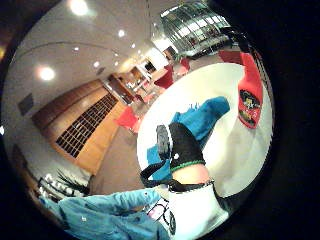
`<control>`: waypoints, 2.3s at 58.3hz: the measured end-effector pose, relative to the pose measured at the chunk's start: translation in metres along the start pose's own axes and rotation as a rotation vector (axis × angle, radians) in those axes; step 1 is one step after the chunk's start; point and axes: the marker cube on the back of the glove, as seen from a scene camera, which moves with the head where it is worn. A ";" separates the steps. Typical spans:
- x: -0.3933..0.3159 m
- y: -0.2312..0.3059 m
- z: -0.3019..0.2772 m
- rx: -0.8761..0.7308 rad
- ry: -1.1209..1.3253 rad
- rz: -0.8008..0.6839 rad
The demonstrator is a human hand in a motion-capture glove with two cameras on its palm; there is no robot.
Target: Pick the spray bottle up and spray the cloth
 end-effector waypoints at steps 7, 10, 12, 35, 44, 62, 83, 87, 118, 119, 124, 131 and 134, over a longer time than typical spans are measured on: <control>0.030 -0.003 -0.012 0.051 -0.082 0.101; 0.045 -0.008 -0.013 0.067 -0.125 0.150; 0.053 -0.010 -0.013 0.073 -0.151 0.178; 0.116 -0.037 0.024 -0.004 -0.406 0.420; 0.133 -0.048 0.047 -0.071 -0.458 0.443; 0.149 -0.071 0.079 -0.121 -0.548 0.565; 0.154 -0.090 0.097 -0.237 -0.578 0.588; 0.154 -0.094 0.100 -0.241 -0.598 0.590; 0.152 -0.125 0.109 -0.367 -0.582 0.599; 0.152 -0.127 0.110 -0.377 -0.585 0.597; 0.151 -0.135 0.111 -0.423 -0.593 0.572; 0.148 -0.144 0.112 -0.491 -0.563 0.544; 0.148 -0.146 0.113 -0.514 -0.557 0.540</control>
